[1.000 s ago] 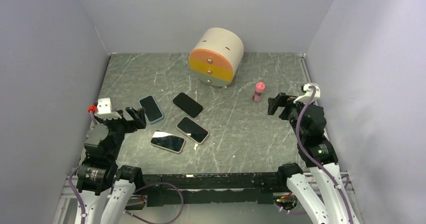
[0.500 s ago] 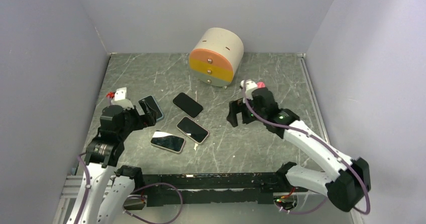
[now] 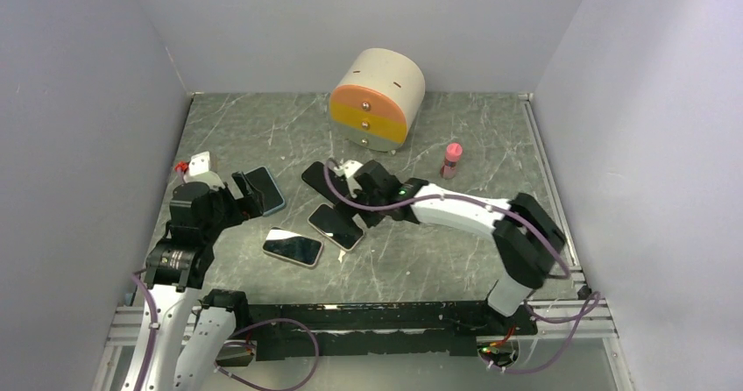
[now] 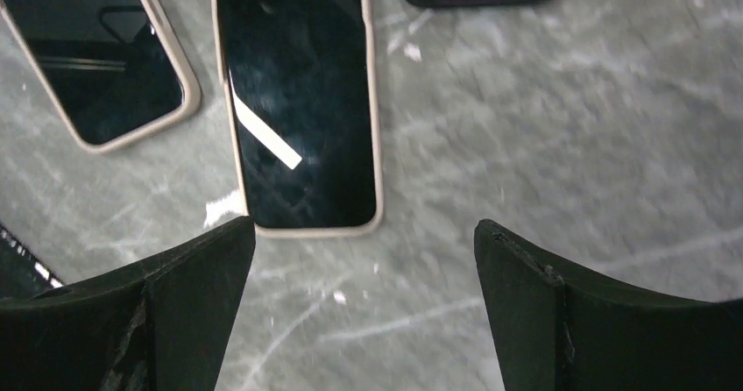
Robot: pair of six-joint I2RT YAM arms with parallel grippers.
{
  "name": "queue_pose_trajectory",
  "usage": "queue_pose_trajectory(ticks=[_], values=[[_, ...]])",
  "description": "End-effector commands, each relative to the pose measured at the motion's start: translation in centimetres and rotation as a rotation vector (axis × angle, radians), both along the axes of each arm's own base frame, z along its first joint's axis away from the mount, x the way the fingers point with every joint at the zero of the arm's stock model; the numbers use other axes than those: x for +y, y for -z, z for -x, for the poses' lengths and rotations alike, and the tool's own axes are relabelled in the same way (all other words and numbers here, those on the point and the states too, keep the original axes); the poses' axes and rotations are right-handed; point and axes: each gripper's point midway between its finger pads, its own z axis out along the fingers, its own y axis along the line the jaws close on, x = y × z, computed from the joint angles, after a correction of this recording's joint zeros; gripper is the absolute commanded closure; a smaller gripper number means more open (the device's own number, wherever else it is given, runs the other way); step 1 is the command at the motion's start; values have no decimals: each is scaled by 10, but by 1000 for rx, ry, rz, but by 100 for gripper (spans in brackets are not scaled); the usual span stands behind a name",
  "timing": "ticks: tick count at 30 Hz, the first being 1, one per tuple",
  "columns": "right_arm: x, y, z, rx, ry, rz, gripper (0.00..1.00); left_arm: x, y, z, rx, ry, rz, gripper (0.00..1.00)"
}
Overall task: Take the phone out of the phone case
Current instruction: Pick up the phone at the center of the board.
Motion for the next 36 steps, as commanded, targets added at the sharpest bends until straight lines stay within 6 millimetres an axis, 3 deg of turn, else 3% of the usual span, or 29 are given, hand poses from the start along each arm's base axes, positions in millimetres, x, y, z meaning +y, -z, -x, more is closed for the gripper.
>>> queue_pose_trajectory(ticks=[1,6,10,29,33,36], values=[[33,-4,-19,-51,-68,29,1,3,-15,-3,-35,-29,12,5],[59,13,-8,11,-145,74,1,2,-15,-3,-32,-20,13,5],[67,27,6,86,-187,103,1,0,-15,-2,-35,-10,13,5],[49,69,15,160,-171,331,2,-4,-16,-2,-41,8,11,5],[44,75,13,154,-156,359,9,-6,-15,-1,-38,17,20,5],[40,77,11,149,-148,383,22,-10,-14,0,-35,33,38,5]])
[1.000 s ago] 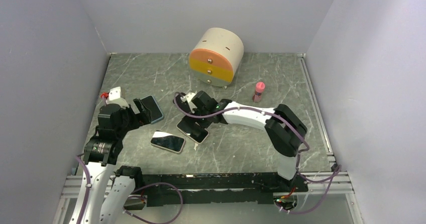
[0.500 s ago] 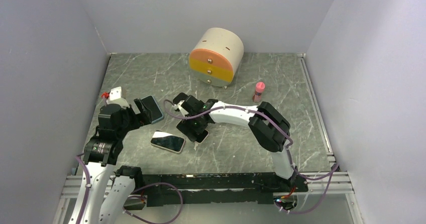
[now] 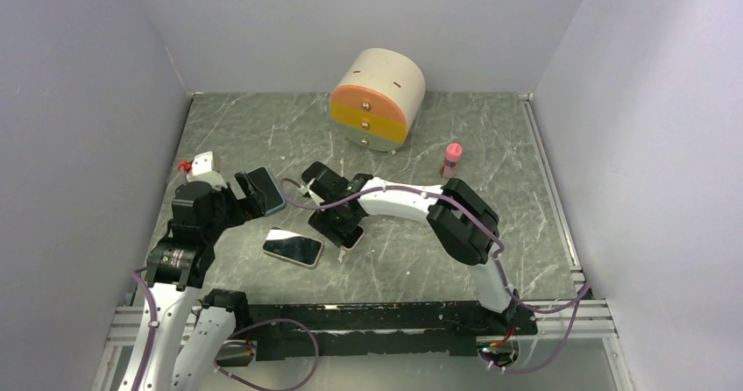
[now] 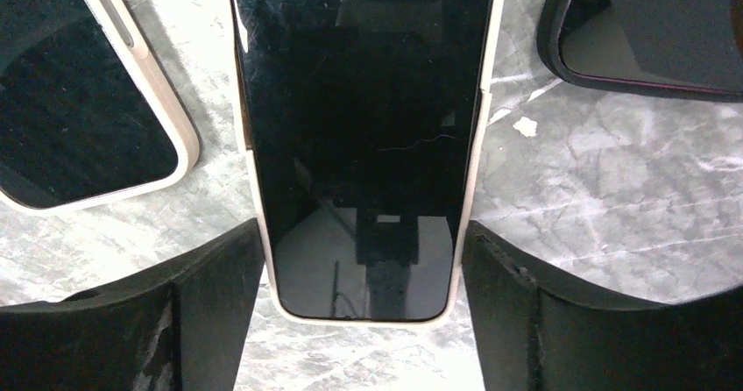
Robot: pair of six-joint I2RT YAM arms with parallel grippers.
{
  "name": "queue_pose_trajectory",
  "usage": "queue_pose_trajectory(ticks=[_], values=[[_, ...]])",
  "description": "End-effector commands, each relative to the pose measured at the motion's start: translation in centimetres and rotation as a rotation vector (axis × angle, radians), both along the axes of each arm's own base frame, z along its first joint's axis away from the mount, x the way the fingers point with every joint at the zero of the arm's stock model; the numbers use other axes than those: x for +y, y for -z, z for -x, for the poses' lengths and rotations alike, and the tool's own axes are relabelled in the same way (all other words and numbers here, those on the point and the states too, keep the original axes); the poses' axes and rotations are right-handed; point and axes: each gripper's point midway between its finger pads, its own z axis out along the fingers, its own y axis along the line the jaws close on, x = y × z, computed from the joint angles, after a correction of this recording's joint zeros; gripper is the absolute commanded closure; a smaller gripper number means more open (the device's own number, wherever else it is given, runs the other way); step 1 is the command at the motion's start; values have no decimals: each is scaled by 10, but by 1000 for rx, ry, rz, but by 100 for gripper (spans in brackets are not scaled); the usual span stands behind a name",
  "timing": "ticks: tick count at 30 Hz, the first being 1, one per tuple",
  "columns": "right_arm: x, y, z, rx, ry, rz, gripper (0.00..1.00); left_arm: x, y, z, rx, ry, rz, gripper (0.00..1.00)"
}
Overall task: Take the phone out of the phone case
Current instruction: Pick up the phone at the center of the board.
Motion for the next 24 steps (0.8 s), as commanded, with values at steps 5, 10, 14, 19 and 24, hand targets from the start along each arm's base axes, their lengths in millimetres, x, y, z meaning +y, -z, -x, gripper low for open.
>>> queue_pose_trajectory(ticks=[5,10,14,19,24], values=[[-12,4,4,-1,23,14,43,-11,-10,-2,-16,25,65,5],[-16,-5,5,7,76,-93,68,-35,-4,-6,14,101,169,5],[-29,-16,1,10,143,-210,83,-54,3,-11,62,146,271,5],[-45,-38,-8,-11,241,-380,100,-73,14,-21,123,189,377,5],[-47,-52,-5,-7,275,-523,100,-97,17,-31,168,248,513,9]])
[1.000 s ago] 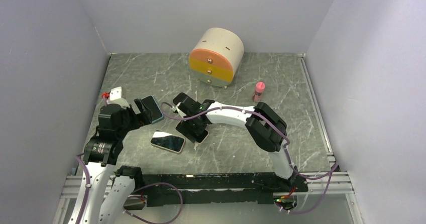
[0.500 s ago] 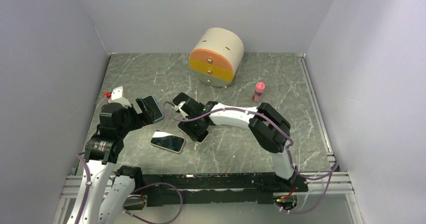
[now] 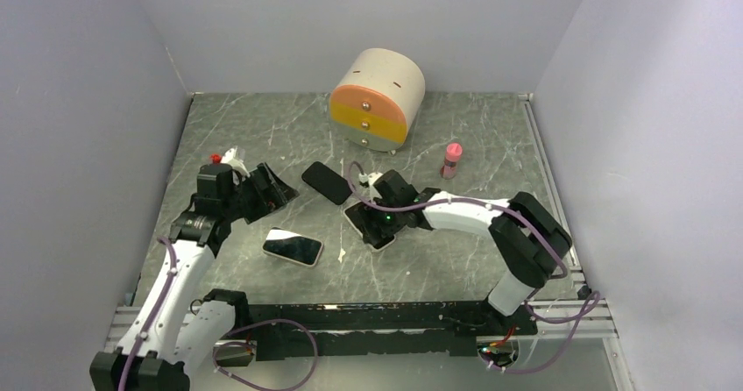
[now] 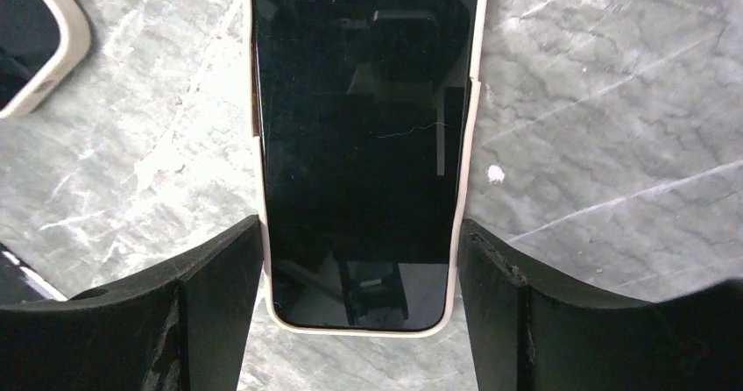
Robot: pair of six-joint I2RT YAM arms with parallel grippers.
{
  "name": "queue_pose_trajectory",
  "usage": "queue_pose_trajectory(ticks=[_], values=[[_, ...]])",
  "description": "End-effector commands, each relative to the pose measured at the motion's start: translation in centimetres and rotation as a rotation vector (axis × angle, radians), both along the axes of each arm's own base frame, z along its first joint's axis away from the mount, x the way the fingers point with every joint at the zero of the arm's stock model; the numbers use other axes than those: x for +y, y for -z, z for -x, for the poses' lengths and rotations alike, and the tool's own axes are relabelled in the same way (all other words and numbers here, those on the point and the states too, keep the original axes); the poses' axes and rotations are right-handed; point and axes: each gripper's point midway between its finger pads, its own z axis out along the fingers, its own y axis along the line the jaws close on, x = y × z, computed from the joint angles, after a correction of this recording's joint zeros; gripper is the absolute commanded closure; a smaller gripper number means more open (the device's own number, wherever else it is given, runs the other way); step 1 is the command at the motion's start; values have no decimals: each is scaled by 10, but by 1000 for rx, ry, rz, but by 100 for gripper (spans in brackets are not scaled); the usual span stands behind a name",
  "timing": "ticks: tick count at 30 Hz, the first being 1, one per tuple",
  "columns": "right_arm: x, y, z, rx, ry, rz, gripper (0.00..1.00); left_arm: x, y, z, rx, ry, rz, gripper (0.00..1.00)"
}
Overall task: Take the phone out of the phone case
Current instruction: Pick up the phone at the center of the board.
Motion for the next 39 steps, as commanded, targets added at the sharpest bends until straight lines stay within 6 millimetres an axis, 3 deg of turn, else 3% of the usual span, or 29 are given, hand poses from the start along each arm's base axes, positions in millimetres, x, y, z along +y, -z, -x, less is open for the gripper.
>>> queue_pose_trajectory(ticks=[1,6,14,19,28,39], values=[[32,-42,-8,-66,23,-268,100,-32,-18,-12,-24,78,183,9],[39,-62,-7,-86,49,-419,100,-56,-9,-22,19,115,261,12],[45,-90,-7,-128,85,-575,100,-99,26,-33,124,157,306,12],[43,-79,-9,-113,106,-538,100,-98,41,-31,182,107,308,12],[46,-61,-5,-61,101,-523,100,-103,69,-8,391,-7,357,10],[47,-58,-4,-58,94,-525,100,-131,97,-4,548,-27,388,16]])
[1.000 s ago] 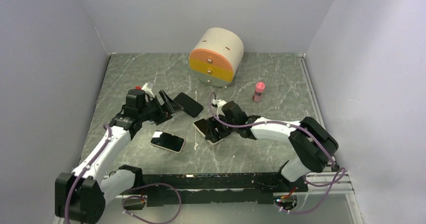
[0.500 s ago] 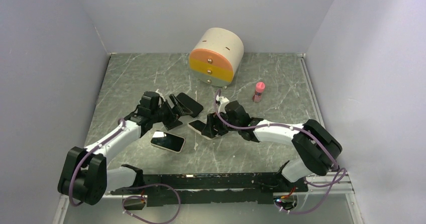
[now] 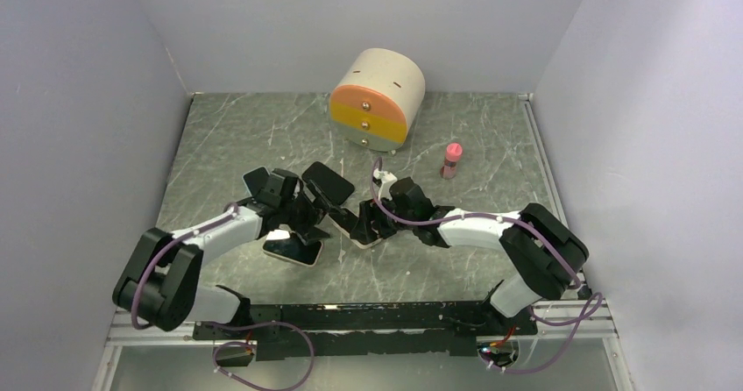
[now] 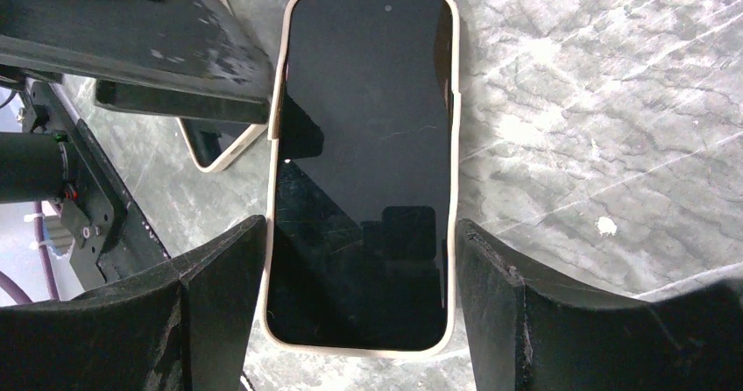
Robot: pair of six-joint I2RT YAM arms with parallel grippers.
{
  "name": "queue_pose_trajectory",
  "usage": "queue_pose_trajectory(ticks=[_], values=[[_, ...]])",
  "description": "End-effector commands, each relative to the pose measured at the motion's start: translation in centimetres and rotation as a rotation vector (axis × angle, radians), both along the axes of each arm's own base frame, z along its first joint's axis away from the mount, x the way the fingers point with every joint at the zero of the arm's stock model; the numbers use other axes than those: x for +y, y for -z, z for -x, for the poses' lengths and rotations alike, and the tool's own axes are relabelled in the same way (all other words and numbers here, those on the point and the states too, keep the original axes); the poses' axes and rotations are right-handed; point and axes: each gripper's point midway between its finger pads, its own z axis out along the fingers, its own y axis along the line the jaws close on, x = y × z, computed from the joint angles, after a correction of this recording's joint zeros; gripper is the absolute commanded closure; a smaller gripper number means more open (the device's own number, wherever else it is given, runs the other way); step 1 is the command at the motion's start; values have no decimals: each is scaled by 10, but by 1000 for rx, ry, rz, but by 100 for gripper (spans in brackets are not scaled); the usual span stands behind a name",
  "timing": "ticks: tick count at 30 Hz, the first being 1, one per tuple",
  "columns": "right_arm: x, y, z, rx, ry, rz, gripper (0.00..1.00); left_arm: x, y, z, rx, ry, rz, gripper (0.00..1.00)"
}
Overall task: Take the phone out of the phone case
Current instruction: Pick up the phone at the center of the board.
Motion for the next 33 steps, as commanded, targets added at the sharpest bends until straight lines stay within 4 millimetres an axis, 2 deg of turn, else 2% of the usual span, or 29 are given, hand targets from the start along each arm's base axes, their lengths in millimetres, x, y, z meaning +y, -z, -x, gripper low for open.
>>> queue_pose_trajectory(ticks=[1,12,18,23,25,28,33], values=[[13,-27,-12,-72,3,-94,100,-14,-2,-12,12,-28,50,18],[12,-23,-10,-72,9,-103,100,-22,11,-30,-40,-55,74,47],[11,-22,-11,-73,25,-116,100,-31,12,-42,-98,-88,172,71],[9,-27,-13,-83,54,-139,100,-32,14,-48,-155,-85,183,86],[9,-30,-13,-91,60,-153,100,-34,8,-51,-208,-81,213,95],[6,-39,-13,-118,72,-184,90,-34,-3,-55,-307,-79,249,97],[-3,-58,-14,-187,92,-219,57,-27,-26,-58,-482,-60,268,97]])
